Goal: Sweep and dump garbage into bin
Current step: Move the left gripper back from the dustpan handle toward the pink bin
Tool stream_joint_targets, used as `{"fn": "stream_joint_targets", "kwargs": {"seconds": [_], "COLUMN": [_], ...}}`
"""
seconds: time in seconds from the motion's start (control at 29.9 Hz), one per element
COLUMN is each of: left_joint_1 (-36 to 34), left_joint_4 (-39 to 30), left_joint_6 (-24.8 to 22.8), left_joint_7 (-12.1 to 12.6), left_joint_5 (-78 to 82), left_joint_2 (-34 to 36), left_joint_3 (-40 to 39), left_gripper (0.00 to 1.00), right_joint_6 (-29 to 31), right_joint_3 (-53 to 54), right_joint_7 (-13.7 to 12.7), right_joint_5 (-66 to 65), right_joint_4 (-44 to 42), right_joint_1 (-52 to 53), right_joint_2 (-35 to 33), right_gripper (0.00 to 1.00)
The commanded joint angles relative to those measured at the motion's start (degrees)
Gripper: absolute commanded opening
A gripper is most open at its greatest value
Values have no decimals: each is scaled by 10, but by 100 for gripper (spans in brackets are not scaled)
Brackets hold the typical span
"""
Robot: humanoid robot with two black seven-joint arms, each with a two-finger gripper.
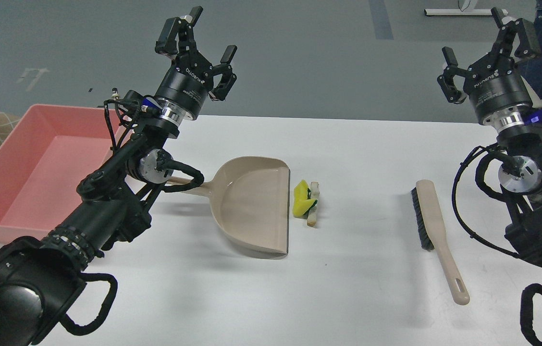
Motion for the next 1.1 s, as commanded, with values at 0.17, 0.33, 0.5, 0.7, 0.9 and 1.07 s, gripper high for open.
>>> {"fn": "stream_joint_targets", "kwargs": {"seconds": [0.17, 0.33, 0.5, 0.7, 0.9, 1.07], "left_joint_1": [1, 3, 3, 5, -4, -11], "left_joint_4": [-3, -3, -3, -1, 4, 2], "left_joint_6": [2, -3, -3, -8, -2, 0], "left_joint_7": [0, 0, 0, 0, 0, 36], "left_joint_5": [-1, -7, -8, -6, -6, -6], "left_joint_2": [7, 34, 66, 103, 110, 102], "left_joint_3": [6, 31, 83, 96, 99, 99], "left_gripper": [98, 98, 98, 98, 98, 98], "right_joint_6": [-4, -3, -4, -4, -1, 4], "right_joint_3": [0, 1, 0, 1, 1, 0], "right_joint_7": [-1, -1, -1, -1, -4, 1], "right_joint_5": [6, 7, 8, 8, 8, 7], "right_joint_4": [1, 2, -1, 1, 3, 10], "right_joint_1": [-3, -3, -9, -18, -17, -22], "right_joint_2": [-2, -4, -10, -21, -26, -26], "right_gripper": [100, 100, 100, 100, 100, 100]}}
